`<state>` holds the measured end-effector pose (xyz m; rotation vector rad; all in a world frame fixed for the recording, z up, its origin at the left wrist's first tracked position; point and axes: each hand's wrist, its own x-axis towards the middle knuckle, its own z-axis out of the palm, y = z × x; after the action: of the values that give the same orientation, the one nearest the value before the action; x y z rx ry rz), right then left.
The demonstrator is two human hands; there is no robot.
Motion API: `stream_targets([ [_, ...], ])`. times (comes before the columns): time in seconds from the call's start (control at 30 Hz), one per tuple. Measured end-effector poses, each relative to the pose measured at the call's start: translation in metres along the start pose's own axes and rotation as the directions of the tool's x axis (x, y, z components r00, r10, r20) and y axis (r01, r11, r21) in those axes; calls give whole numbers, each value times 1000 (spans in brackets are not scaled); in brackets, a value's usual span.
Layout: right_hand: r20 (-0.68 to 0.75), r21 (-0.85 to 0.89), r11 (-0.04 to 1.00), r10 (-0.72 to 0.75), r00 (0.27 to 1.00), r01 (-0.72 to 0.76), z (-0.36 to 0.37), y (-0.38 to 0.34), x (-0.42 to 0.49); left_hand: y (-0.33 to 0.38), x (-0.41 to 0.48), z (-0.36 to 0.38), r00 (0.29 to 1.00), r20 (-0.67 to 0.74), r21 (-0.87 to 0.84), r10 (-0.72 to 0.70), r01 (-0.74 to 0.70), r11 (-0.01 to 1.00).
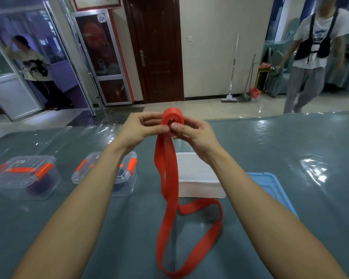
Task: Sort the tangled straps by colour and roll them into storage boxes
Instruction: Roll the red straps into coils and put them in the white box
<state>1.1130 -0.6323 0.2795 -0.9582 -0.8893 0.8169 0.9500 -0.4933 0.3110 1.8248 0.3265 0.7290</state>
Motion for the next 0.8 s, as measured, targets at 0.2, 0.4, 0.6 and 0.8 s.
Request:
stream_targets([
  [0.2, 20, -110, 989, 99, 995, -96, -19, 37, -35, -37, -19, 4, 991, 61, 93, -118, 112, 989],
  [0.4, 52, -629, 770, 183, 982, -110, -35, 36, -44, -39, -19, 11, 948, 238, 512, -213, 64, 856],
  [0.6, 17, -476, 876, 98, 995, -78, -41, 40, -54, -35, -15, 15, 956, 242, 388, -165, 60, 920],
  [0.8, -54, -59, 997, 49, 997, -52, -52, 39, -55, -50, -23, 29, 966, 172, 79, -192, 181, 980],
])
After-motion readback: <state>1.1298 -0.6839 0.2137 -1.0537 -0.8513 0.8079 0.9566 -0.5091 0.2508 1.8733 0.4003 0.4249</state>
